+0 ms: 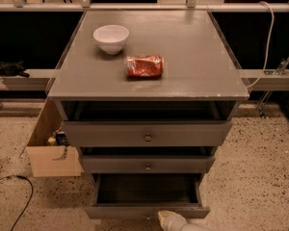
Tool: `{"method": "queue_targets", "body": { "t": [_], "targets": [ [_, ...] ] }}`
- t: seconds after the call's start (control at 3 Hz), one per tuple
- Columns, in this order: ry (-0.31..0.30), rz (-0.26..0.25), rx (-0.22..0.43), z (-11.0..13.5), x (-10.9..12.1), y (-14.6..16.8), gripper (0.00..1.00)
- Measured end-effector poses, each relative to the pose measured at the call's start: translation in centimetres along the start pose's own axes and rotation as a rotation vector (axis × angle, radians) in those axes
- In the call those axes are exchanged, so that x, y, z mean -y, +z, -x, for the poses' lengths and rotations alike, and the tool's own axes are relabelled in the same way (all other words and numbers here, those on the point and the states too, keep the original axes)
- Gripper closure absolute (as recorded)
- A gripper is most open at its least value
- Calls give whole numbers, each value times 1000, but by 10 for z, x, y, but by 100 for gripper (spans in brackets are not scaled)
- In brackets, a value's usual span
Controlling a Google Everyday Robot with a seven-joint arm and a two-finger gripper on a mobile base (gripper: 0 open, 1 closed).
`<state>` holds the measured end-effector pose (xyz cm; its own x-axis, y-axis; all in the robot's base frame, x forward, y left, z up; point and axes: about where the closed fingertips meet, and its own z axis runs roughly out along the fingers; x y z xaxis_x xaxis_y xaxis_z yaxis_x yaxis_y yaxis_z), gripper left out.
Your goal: Close bottom drawer
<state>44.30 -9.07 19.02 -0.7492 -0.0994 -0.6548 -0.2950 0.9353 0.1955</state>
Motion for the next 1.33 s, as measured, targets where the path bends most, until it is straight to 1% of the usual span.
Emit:
{"method": "queue_targets", "body": {
  "t": [0.33,0.67,1.0,1.33],
  "targets": [
    [0,0,0,0,0,0,90],
    [1,-12,19,19,-1,10,100],
    [-8,-23,36,35,-1,20,100],
    [-118,-18,88,94,-16,45,100]
  ]
}}
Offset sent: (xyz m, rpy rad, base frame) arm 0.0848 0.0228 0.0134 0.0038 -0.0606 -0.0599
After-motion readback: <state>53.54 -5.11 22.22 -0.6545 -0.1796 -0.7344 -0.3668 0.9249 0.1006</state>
